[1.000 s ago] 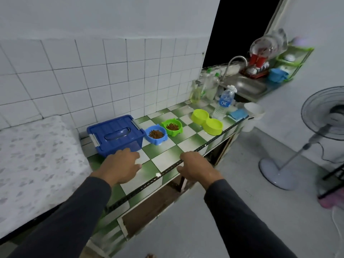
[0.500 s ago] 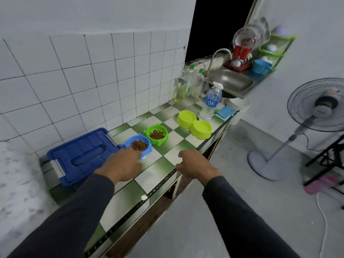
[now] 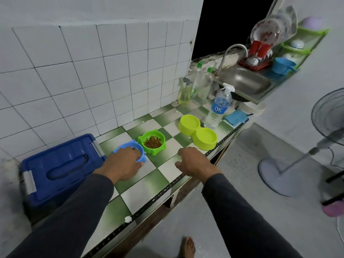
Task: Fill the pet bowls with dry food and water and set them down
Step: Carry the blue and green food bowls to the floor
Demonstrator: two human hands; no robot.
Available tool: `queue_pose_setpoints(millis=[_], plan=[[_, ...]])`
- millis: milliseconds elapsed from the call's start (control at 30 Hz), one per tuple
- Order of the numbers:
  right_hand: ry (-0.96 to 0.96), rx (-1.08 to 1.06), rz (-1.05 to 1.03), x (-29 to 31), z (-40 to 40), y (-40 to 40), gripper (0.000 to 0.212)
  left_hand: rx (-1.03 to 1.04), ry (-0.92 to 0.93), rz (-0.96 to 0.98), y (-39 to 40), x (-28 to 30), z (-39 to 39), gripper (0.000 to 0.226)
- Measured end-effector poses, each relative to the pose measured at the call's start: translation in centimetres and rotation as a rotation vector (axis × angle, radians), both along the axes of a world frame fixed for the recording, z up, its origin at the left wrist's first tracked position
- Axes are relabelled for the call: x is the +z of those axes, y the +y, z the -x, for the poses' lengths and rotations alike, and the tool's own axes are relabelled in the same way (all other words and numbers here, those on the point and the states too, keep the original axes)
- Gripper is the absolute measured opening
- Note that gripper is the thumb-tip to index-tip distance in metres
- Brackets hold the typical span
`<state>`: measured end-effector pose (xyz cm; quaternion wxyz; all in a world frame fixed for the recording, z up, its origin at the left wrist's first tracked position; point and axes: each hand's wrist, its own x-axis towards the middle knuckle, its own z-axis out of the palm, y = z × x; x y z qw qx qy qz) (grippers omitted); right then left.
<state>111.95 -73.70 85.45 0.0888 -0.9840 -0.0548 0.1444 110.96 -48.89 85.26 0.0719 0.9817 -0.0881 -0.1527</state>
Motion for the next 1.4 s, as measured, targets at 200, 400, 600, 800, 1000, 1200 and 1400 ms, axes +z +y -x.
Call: queue_pose_setpoints(millis=[200, 400, 600, 800, 1000, 1200, 1400], plan=[[-0.005, 0.158, -0.038, -0.5, -6.4, -2.3, 0.042, 0.175, -0.046, 0.032, -2.3, -0.8, -2.9, 0.027], [0.01, 0.323, -0.038, -0.6, -11.8, -3.3, 0.045, 0.349, -0.051, 0.046, -4.3, -1.1, -4.5, 0.033], [0.052, 0.449, -0.045, -1.6, -15.5, -2.4, 0.043, 0.526, -0.049, 0.101, -4.6, -2.3, -4.6, 0.043], [0.081, 0.525, -0.046, -3.2, -17.9, 0.4, 0.043, 0.617, -0.063, 0.126, -3.5, -4.2, -5.1, 0.048], [0.105, 0.586, -0.023, -4.8, -19.8, 3.1, 0.037, 0.675, -0.057, 0.191, -1.6, -6.2, -6.2, 0.049], [0.162, 0.556, -0.062, -7.0, -21.0, 5.0, 0.036, 0.729, -0.005, 0.247, -0.1, -9.3, -7.1, 0.044], [0.206, 0.444, -0.077, -9.8, -21.5, 5.0, 0.042, 0.809, 0.019, 0.331, -0.3, -12.5, -7.3, 0.046]])
